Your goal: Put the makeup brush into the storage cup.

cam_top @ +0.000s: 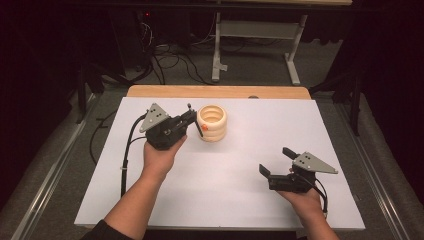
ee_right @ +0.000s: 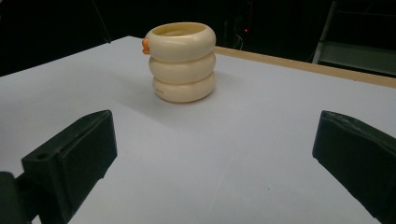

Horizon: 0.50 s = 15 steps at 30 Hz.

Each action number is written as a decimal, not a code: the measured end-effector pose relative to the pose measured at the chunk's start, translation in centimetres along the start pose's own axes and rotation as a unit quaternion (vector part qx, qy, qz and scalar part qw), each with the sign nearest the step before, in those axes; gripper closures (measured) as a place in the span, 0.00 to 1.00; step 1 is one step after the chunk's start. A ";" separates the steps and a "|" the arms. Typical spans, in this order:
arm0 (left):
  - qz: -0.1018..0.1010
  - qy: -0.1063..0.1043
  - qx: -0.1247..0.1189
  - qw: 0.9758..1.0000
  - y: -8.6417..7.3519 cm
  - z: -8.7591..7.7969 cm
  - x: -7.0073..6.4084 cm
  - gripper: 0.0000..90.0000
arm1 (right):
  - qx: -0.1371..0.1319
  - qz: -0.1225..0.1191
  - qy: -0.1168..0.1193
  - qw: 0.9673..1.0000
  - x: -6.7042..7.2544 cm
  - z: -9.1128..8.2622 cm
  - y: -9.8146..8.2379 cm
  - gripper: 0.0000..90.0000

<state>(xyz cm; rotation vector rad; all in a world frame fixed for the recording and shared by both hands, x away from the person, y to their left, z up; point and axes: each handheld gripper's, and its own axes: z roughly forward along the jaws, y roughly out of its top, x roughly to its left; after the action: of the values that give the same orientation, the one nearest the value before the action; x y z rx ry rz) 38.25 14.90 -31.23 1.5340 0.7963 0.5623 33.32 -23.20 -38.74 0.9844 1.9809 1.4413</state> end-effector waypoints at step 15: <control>0.012 0.016 0.005 1.000 2.1 3.0 1.1 0.93 | -0.004 0.004 -0.002 1.000 -0.2 -0.1 0.0 0.01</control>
<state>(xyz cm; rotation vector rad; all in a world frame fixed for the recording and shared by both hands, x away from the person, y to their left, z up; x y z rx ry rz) 41.48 13.78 -29.67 1.5477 0.8070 0.6027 33.33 -23.40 -38.71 0.9923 1.9704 1.4495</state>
